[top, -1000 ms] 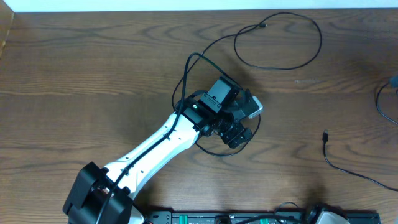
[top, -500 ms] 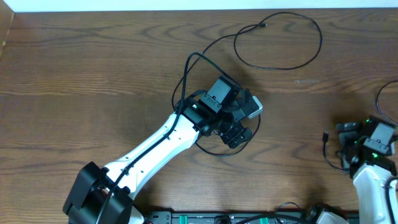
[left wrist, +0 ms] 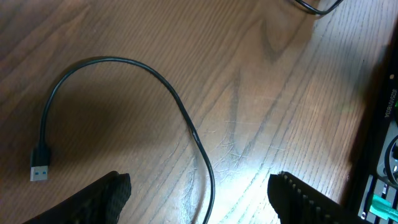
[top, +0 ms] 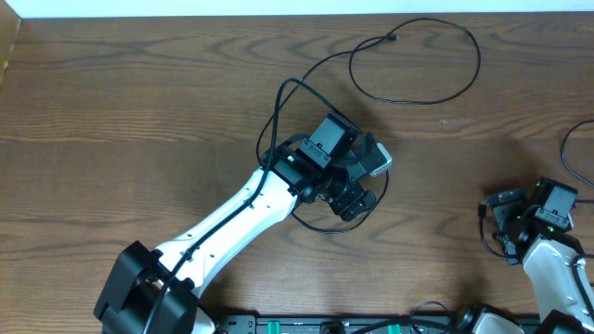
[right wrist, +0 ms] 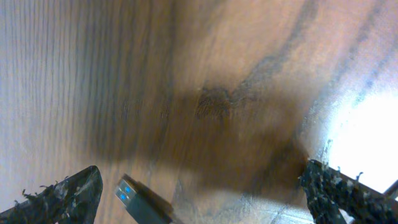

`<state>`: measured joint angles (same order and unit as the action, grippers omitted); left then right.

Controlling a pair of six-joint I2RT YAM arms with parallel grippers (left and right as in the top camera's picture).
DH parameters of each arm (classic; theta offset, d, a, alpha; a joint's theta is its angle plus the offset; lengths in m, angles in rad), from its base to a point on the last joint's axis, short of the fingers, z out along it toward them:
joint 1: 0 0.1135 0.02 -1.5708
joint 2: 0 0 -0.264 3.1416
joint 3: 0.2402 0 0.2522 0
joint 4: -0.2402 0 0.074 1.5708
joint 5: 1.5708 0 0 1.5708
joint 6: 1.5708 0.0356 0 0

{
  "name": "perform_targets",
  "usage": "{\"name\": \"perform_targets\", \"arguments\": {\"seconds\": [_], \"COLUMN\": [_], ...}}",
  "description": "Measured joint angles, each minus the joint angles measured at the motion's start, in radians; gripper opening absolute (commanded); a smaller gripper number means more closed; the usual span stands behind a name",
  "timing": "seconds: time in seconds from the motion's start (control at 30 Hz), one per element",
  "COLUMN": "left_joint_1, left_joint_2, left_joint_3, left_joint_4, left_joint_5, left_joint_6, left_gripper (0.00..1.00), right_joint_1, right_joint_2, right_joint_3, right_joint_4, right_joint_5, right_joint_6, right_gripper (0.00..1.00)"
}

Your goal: Untangle cables

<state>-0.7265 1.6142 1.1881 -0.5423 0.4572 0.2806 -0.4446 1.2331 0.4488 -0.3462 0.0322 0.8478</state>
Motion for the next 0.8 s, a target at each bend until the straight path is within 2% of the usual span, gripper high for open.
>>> {"name": "perform_targets", "arguments": {"seconds": [0.2, 0.33, 0.4, 0.57, 0.63, 0.8], "left_joint_1": [0.000, 0.000, 0.000, 0.000, 0.000, 0.000], "left_joint_2": [0.000, 0.000, 0.000, 0.000, 0.000, 0.000], "left_joint_3": [0.000, 0.000, 0.000, 0.000, 0.000, 0.000], "left_joint_4": [0.000, 0.000, 0.000, 0.000, 0.000, 0.000], "left_joint_5": [0.000, 0.000, 0.000, 0.000, 0.000, 0.000], "left_joint_6": [0.000, 0.000, 0.000, 0.000, 0.000, 0.000], "left_gripper": [0.76, 0.76, 0.76, 0.76, 0.76, 0.76], "right_joint_1": [0.013, 0.013, 0.010, 0.000, -0.021, -0.139], "right_joint_2": [-0.085, -0.200, -0.220, -0.206, -0.193, -0.093], "right_joint_3": [-0.014, -0.014, -0.016, -0.019, -0.019, -0.019], "right_joint_4": [-0.003, 0.005, 0.072, 0.247, 0.246, 0.204], "right_joint_5": [0.021, 0.177, 0.291, 0.514, 0.603, 0.682], "right_joint_6": [-0.137, -0.145, -0.145, -0.145, -0.145, -0.144], "right_gripper": [0.99, 0.99, 0.99, 0.99, 0.99, 0.99]}}
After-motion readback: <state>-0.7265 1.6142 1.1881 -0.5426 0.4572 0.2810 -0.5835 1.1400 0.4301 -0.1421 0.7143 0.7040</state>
